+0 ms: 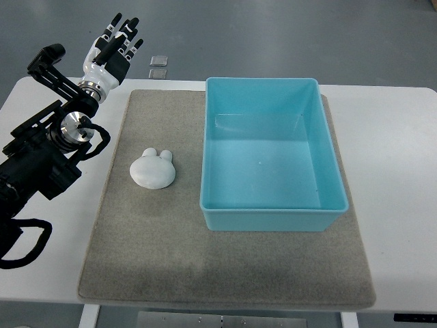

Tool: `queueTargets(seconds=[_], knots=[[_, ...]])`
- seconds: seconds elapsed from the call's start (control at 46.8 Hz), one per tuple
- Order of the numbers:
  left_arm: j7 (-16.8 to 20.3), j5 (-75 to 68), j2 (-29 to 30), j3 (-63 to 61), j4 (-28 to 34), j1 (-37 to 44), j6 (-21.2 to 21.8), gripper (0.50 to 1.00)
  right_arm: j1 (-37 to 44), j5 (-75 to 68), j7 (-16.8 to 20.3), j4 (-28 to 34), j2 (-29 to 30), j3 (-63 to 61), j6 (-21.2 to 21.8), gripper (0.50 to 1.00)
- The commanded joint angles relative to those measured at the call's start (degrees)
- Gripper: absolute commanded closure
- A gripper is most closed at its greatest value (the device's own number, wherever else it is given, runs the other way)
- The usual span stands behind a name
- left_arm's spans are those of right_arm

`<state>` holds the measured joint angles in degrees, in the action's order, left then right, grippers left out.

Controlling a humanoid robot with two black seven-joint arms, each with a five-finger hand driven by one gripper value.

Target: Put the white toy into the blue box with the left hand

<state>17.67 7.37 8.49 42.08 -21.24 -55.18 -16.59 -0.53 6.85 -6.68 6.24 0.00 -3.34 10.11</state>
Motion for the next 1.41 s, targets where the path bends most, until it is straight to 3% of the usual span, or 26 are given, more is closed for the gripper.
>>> queueTargets(seconds=[0.0,0.662,0.897,1.153,1.388], knots=[[0.0,0.0,-0.1,0.0,0.1,0.0,0.2,0.506,0.0,0.0,0.0,0.0,0.0,0.0,0.0,0.564],[-0.6,-1.2,0.0,-1.6,-0.3,-0.2,1.3,0.508,0.0,0.0,0.0,0.0,0.0,0.0,0.0,0.564],[-0.5,-1.3,0.5,-10.1,-0.4,-0.8,1.6,0.508,0.0,0.0,-0.1,0.0,0.0,-0.1,0.0,0.564],[0.1,-14.7,4.9,-13.8,-2.4,-3.1,1.5,0.508,0.0,0.0,0.0,0.0,0.0,0.0,0.0,0.564],[0.1,-28.5,12.8,-14.0,-10.4,-3.4,0.8,0.508,0.0,0.0,0.0,0.0,0.0,0.0,0.0,0.564]])
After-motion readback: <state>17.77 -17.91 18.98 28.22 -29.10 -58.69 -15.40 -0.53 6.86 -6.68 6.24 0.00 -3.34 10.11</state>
